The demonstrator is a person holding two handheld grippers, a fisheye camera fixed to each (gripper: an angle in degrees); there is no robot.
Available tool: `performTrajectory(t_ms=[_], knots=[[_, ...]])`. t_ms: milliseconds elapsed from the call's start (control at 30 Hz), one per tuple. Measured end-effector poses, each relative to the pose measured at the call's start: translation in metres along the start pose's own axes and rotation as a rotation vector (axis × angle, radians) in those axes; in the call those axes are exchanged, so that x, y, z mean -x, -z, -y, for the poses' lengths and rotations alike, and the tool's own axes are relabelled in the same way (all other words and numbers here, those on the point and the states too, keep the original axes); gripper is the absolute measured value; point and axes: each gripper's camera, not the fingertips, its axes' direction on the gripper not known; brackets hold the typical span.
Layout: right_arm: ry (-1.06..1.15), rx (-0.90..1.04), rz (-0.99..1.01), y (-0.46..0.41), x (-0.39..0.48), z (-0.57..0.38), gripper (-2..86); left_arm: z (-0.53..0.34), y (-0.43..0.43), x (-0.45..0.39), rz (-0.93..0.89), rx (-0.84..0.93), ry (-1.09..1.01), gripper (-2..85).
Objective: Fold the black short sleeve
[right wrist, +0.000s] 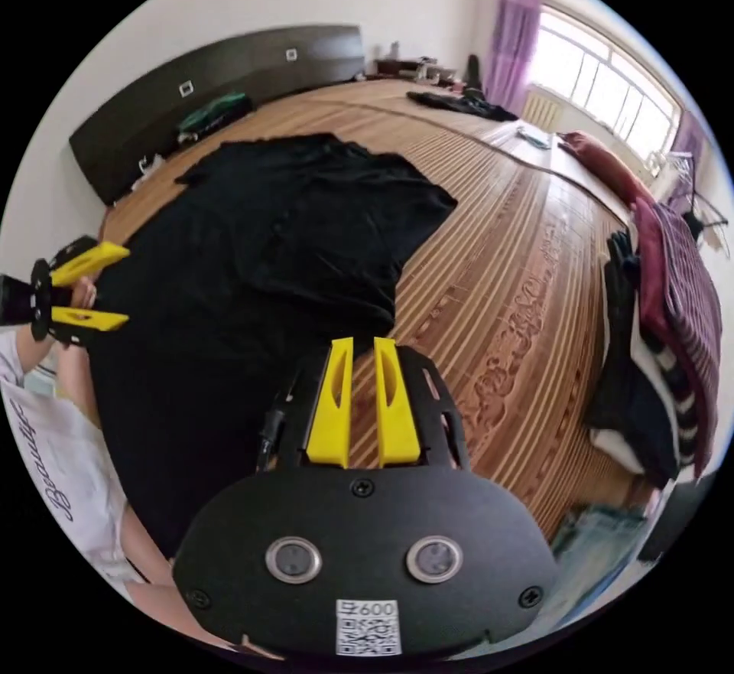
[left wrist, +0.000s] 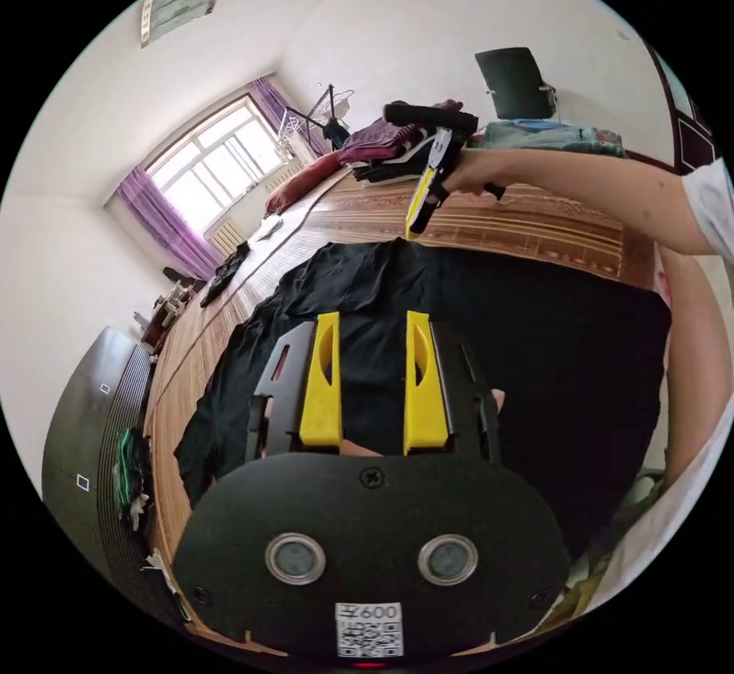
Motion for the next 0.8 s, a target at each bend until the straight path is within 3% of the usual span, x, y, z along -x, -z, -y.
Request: performTrajectory(t_ms=[133,300,467,667,800], knots=[[0.094,-0.006,0.069,-0.010,-0.021,0.020,2.4,0.072,-0.060,0.012,-0.072,0.049,0.025,12.2],[0.133,-0.063,-0.106,-0.006,-0.026,0.034,2.6,0.169,-0.136,0.001,-0.134,0.243,-0.090,9.7],[0.195,-0.112,-0.109,-0.002,-0.037,0.057,0.6,0.238,-0.140,0.011,-0.231,0.273,-0.028,2.3],[0.189,-0.185,-0.278,-0.002,-0.045,0.091,-0.3,0.313,-0.114,0.013,-0.241,0.299,-0.151,1.3],[0.100,-0.255,-0.223,0.009,-0.066,0.115,-0.8,0.373,-0.095,0.043,-0.245,0.227,-0.143,1.3]])
